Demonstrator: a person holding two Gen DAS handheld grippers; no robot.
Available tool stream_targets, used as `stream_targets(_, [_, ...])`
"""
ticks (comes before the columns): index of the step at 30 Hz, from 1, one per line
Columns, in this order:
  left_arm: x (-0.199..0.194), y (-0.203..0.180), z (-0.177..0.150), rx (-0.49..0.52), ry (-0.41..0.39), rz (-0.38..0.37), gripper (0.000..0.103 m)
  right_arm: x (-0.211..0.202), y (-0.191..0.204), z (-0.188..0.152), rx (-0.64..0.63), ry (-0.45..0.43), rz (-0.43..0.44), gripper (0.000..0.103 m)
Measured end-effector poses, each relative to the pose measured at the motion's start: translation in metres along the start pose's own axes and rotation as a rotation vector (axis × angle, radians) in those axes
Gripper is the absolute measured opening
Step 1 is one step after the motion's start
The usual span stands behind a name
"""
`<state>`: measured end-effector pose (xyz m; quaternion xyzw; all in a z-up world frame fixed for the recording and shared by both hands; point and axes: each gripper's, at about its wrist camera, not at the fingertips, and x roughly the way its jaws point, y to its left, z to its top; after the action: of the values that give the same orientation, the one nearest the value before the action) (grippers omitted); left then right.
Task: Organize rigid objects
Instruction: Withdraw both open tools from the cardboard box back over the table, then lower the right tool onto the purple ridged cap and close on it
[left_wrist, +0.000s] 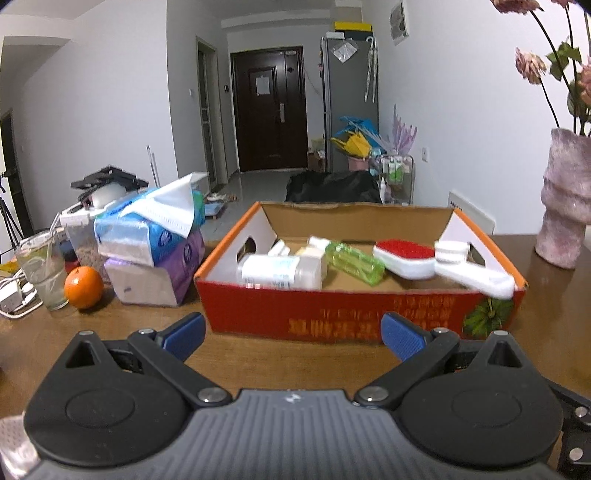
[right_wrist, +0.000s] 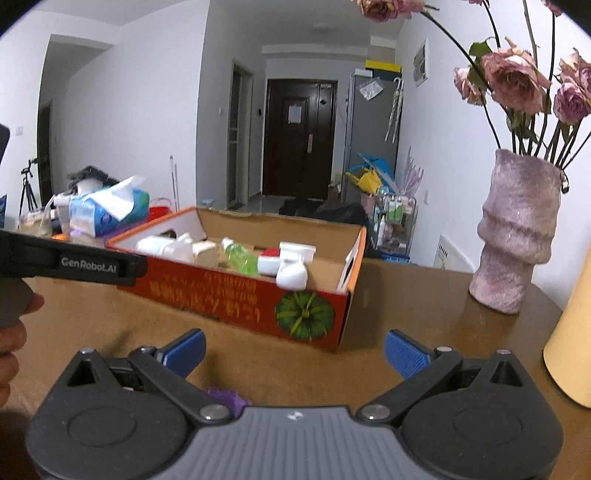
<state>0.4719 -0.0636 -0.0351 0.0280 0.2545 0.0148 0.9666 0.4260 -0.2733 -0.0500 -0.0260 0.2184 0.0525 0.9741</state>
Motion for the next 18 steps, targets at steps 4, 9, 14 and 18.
stream_targets(4, [-0.004, 0.001, -0.015, 0.005, 0.045, -0.003, 0.103, -0.004, 0.001, -0.012, -0.003, 0.036, 0.006, 0.103])
stream_targets(9, [-0.010, 0.004, -0.031, 0.019, 0.092, -0.006, 0.103, -0.005, 0.006, -0.024, -0.011, 0.087, 0.017, 0.103])
stream_targets(14, [-0.018, 0.010, -0.039, 0.009, 0.109, -0.007, 0.103, -0.006, 0.014, -0.033, -0.030, 0.124, 0.028, 0.103])
stream_targets(18, [-0.019, 0.010, -0.041, 0.010, 0.118, -0.001, 0.103, 0.000, 0.022, -0.037, -0.039, 0.150, 0.039, 0.103])
